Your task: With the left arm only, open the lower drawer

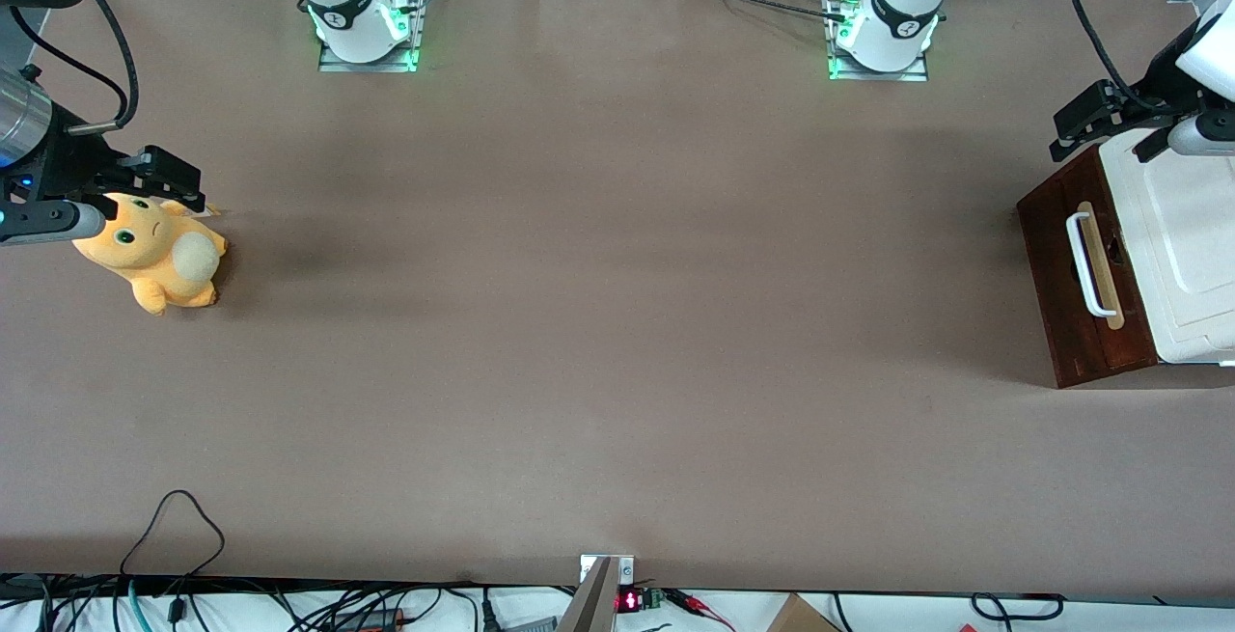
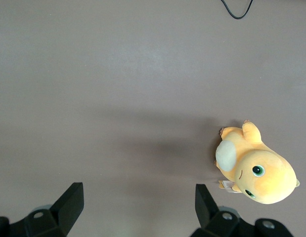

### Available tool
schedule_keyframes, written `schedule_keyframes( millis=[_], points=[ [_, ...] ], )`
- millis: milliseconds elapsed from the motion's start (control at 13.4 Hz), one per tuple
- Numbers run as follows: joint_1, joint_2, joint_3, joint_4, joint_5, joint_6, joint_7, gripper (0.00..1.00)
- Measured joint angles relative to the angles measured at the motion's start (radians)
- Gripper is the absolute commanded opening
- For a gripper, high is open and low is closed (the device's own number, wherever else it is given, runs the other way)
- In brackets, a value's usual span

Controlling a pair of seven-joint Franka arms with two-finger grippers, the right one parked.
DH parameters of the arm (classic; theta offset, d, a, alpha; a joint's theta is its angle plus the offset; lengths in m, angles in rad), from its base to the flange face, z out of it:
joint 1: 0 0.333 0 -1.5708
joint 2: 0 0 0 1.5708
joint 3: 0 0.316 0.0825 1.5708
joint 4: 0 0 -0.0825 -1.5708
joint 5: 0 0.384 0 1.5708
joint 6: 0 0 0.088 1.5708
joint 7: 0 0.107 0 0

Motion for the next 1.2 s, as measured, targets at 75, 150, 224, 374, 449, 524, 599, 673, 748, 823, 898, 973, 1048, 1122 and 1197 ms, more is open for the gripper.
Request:
schedule_keyframes(
  millis=[75,150,224,374,449,524,599,673,748,823,898,973,1048,1122,1197],
  points=[
    [0.0,0.0,0.0,0.0,0.0,-0.002,0.0,1.0],
    [0.0,0.0,0.0,0.0,0.0,-0.01,0.0,1.0],
    [0.0,0.0,0.001,0.0,0.0,-0.02,0.0,1.0],
    [0.0,0.0,0.001,0.007,0.0,-0.027,0.0,1.0],
    [0.0,0.0,0.001,0.013,0.0,-0.03,0.0,1.0],
    [0.0,0.0,0.001,0.016,0.0,-0.033,0.0,1.0],
    [0.0,0.0,0.001,0.017,0.0,-0.039,0.0,1.0],
    [0.0,0.0,0.001,0.017,0.0,-0.051,0.001,1.0],
    [0.0,0.0,0.001,0.017,0.0,-0.062,0.004,1.0],
    [0.0,0.001,0.001,0.017,0.0,-0.07,0.005,1.0],
    [0.0,0.002,0.002,0.017,0.0,-0.075,0.009,1.0],
    [0.001,0.004,0.003,0.017,0.0,-0.078,0.014,1.0],
    [0.001,0.006,0.003,0.017,0.0,-0.078,0.016,1.0],
    [0.002,0.007,0.003,0.017,0.0,-0.078,0.018,1.0],
    [0.002,0.007,0.003,0.018,0.0,-0.078,0.02,1.0]
  ],
)
